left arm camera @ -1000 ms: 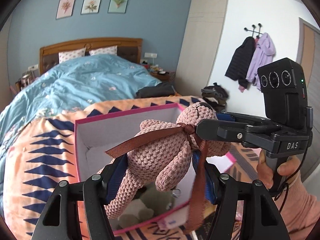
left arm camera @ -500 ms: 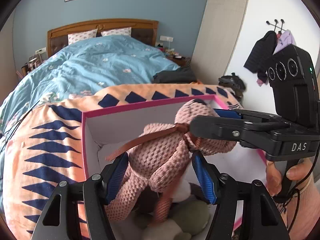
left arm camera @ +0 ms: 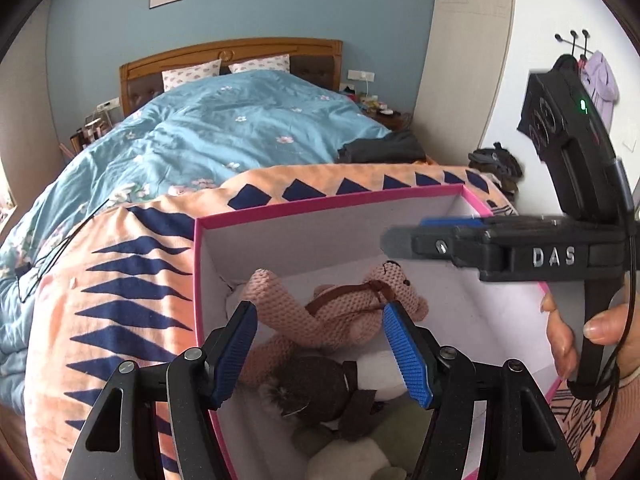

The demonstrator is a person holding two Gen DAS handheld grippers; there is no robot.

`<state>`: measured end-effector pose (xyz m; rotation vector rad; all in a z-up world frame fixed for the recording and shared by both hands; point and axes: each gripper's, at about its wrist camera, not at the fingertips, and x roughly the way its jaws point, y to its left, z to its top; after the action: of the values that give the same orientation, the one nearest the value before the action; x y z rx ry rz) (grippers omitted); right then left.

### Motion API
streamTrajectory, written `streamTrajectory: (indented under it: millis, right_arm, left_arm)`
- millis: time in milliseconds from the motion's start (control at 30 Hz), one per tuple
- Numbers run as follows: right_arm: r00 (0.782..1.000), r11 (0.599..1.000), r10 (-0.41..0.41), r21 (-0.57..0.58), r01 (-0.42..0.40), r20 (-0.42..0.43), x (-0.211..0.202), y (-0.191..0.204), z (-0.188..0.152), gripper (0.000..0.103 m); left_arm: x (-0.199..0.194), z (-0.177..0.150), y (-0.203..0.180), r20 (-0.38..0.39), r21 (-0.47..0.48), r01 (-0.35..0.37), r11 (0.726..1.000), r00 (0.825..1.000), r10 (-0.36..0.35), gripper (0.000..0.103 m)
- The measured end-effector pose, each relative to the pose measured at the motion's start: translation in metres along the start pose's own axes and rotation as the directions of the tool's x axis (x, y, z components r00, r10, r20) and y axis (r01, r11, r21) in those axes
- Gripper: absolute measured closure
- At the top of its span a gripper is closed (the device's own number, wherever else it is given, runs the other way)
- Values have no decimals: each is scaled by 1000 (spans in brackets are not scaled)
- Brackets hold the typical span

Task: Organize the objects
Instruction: 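Lower the pink bunny into the box and open the right gripper, then reach the right gripper to the cream teddy bear, grasp and lift it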

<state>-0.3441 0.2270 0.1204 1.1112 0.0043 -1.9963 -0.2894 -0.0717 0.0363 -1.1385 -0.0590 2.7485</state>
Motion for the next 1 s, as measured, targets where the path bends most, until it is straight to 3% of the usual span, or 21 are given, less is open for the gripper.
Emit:
streamTrajectory:
  millis: [167,333,467,533,700,767,1000]
  right_arm:
    - [1000,1000,-1,-18,1,-27,-7,1,-15,36]
    - [999,999,45,-20,-45,9,-28,3,-33,36]
    - [994,995,89,-58,-86,60,-57,14,-54,35]
    - [991,992,102,-87,-95,82,-72,20,-66,34]
    - [986,985,117,-144,-99,123,-110,34,-102,32]
    - [981,980,138,-162,-115,134,-125,37,-119,31]
    - [989,990,83,-126,-67,124,-140,22,-180,30]
  left_arm:
    - [-10,-7,1,19,-31,53,998,998,-52,34]
    - [-31,-18,-3,63,-47,112,993,992,-109,28]
    - [-55,-30,-9,114,-37,166,985,980,-160,27]
    - [-69,-38,-13,141,-30,178,984,975,-172,17]
    - [-95,-61,-24,192,-20,238,971,954,-230,17]
    - [-100,-73,-32,192,-14,239,971,954,-232,17]
    - [-102,-112,-63,179,5,295,956,940,-291,13]
